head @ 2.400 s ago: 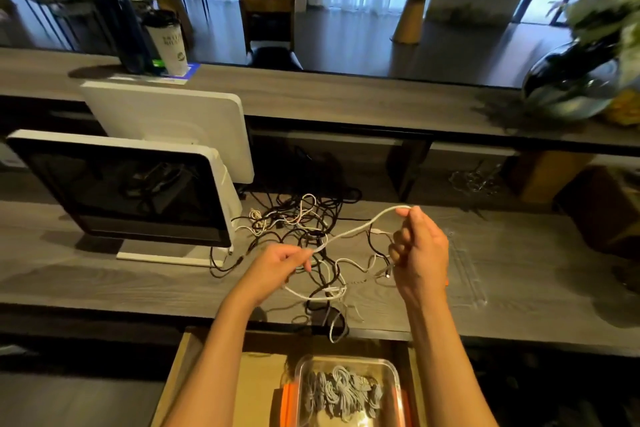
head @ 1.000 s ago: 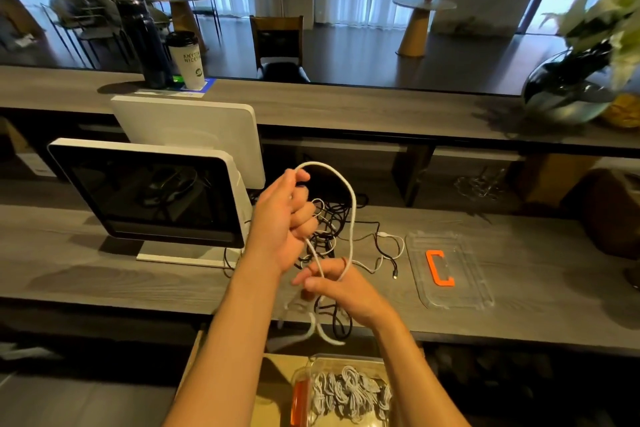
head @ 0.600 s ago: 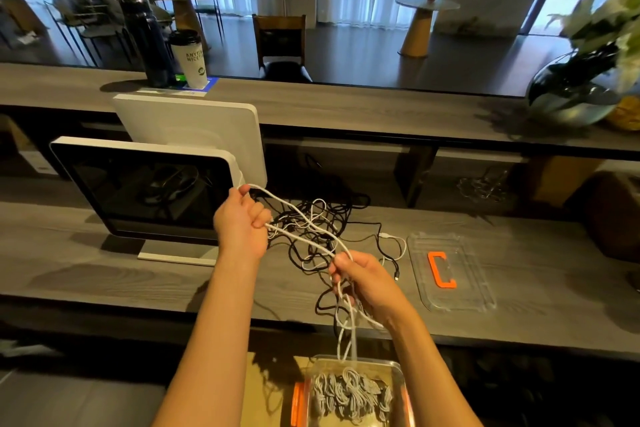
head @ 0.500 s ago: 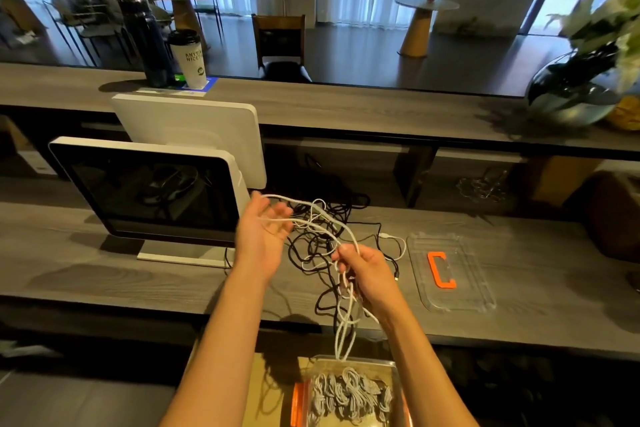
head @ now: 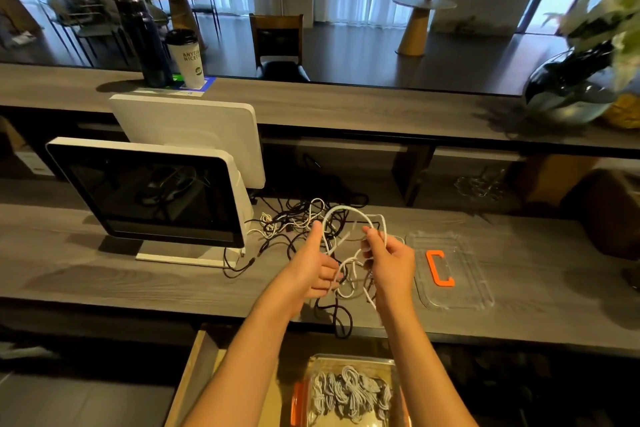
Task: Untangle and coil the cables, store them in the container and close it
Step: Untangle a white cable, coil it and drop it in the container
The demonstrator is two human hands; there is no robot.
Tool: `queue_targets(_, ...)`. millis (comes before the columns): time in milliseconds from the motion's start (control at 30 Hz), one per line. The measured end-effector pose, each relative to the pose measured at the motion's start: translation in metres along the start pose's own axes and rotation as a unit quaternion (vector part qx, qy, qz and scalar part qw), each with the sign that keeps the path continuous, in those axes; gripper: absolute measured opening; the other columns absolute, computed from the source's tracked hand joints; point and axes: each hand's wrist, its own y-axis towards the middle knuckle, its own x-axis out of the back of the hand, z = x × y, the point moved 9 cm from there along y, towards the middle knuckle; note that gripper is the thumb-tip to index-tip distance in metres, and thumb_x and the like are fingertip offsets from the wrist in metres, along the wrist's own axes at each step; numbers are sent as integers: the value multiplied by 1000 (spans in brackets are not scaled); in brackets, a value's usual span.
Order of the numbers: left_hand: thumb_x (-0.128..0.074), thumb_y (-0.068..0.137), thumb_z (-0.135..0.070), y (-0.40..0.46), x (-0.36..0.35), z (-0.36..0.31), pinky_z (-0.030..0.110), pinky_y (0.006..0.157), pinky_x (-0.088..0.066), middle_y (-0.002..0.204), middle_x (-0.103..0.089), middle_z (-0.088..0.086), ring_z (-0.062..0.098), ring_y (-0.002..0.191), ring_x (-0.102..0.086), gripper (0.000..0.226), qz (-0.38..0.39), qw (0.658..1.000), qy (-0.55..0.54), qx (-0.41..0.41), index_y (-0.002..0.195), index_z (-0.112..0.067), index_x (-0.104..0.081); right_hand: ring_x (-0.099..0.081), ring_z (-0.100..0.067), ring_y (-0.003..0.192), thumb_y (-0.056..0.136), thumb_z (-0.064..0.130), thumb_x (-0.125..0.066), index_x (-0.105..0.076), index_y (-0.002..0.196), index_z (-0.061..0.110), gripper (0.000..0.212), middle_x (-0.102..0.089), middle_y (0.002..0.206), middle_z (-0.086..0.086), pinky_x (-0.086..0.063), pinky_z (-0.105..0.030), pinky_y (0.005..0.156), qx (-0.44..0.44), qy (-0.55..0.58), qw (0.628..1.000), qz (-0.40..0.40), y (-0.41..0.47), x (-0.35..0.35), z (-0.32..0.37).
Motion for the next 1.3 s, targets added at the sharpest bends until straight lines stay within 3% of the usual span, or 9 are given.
queue_targets(133,-11,92,-75,-13,-6,-15,41,112,-42,136,-61,12,22,122,-60,92,11,998,41,-55,137,-9,-55,-47,-17,58,95,25,-66,-69,73,-2,35,-56,62,-9,-39,-31,54,15,9,1000,-12,1,11,2)
queue_targets(233,-18,98,-67,-15,-16,-26,36,117,-34,145,-52,2,16,133,-49,76,23,993,1,-115,145,-15,-45,-49,-14,57,94,22,-67,-75,75,6,26,-62,63,-7,-40,-24,51,33,3,993,115,-7,-11,9)
queue_targets(300,-23,101,-62,-11,-21,-29,34,109,-42,130,-61,-1,13,124,-55,60,29,989,-58,-135,127,-23,-60,-50,-17,57,95,21,-65,-76,80,7,23,-63,64,-13,-40,-27,52,58,-16,980,191,-16,-27,14)
queue_targets(400,-37,106,-43,-10,2,-31,30,79,-52,111,-72,8,20,106,-66,43,-86,981,-90,-146,107,-18,-72,-51,-18,61,98,19,-59,-78,90,7,23,-65,68,-12,-41,-29,55,65,-26,967,244,-23,-38,13)
queue_targets(500,-45,104,-24,-13,18,-37,35,85,-54,98,-76,7,26,103,-68,33,-149,967,-88,-189,94,-14,-75,-49,-16,65,100,11,-55,-78,100,10,23,-64,72,-2,-42,-24,58,39,-4,958,284,-30,-45,11)
queue_targets(700,-38,105,-14,-26,52,-49,38,82,-54,58,-52,1,17,58,-60,26,-174,920,-249,-247,83,-9,-52,-55,-9,53,89,-4,-64,-72,101,2,16,-70,70,-5,-47,-16,49,-181,149,963,131,-18,-22,-19)
queue_targets(967,-37,107,-14,-34,72,-49,32,68,-56,50,-37,-6,11,48,-48,28,-246,899,-221,-288,90,-7,-59,-44,-8,54,90,-1,-64,-75,96,7,15,-67,69,-4,-36,-17,49,-96,54,989,103,-16,-26,-3)
queue_targets(1200,-37,107,-25,-32,51,-59,22,46,-28,52,-28,-5,8,43,-25,26,-97,865,-389,-302,94,-9,-54,-55,-14,75,96,23,-63,-75,110,22,19,-71,86,-12,-45,-28,70,-3,-80,967,241,-20,-41,12)
queue_targets(1300,-37,107,-28,-30,42,-63,22,43,-23,51,-27,-6,7,42,-23,29,-45,852,-423,-306,93,-10,-55,-62,-12,77,88,14,-73,-72,112,15,25,-72,90,-9,-50,-26,72,-31,-55,945,320,-36,-61,5)
